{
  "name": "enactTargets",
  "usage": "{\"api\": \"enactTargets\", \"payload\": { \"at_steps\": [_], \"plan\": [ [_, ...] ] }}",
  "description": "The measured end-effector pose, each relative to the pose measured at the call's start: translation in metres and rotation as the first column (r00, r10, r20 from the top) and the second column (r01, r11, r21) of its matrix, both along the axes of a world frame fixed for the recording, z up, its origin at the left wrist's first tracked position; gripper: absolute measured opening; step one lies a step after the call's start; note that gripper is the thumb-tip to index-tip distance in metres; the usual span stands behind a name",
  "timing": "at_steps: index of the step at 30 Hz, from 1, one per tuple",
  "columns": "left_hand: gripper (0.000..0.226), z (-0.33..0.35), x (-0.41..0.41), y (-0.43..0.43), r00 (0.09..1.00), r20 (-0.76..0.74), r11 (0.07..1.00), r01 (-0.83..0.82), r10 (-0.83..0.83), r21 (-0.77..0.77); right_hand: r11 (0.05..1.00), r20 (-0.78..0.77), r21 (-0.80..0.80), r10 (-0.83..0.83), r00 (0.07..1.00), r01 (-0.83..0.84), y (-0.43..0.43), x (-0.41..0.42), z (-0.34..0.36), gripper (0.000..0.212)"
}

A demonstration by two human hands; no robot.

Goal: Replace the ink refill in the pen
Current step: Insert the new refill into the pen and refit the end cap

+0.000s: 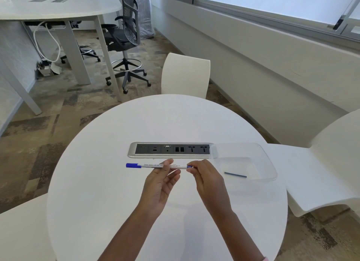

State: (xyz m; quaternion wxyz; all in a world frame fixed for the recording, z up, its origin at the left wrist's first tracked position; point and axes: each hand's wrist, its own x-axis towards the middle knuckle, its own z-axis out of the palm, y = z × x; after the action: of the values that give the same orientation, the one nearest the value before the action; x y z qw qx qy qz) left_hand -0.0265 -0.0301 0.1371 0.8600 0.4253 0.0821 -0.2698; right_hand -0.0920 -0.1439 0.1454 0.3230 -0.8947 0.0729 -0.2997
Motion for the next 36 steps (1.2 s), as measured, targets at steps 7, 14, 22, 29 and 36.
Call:
{"api": "enactTargets", "payload": {
  "at_steps": [7, 14, 22, 29, 36],
  "plan": [
    [0.013, 0.011, 0.002, 0.005, 0.992, 0.124, 0.997, -0.039, 0.030, 0.066, 0.982, 0.084, -0.189, 0.008, 0.996, 0.008, -0.010, 0.001, 0.002, 0.027],
    [0.013, 0.014, -0.001, 0.003, 0.980, 0.190, 0.996, -0.066, 0.053, 0.061, 0.983, 0.133, -0.181, 0.018, 0.991, 0.007, -0.009, 0.008, 0.003, 0.021],
    [0.012, 0.013, -0.001, 0.004, 0.960, 0.278, 0.991, -0.044, 0.006, 0.128, 0.824, -0.227, 0.567, 0.153, 0.962, 0.002, -0.009, 0.006, 0.009, 0.039],
    [0.009, 0.016, 0.000, -0.002, 0.973, 0.222, 0.989, -0.093, 0.065, 0.116, 0.669, -0.138, 0.743, 0.184, 0.973, -0.021, -0.007, 0.003, 0.011, 0.040],
    [0.007, 0.017, 0.000, 0.001, 0.977, 0.185, 0.987, -0.130, 0.110, 0.099, 0.959, -0.144, 0.284, 0.041, 0.989, 0.001, -0.011, -0.003, 0.004, 0.015]
  ]
}}
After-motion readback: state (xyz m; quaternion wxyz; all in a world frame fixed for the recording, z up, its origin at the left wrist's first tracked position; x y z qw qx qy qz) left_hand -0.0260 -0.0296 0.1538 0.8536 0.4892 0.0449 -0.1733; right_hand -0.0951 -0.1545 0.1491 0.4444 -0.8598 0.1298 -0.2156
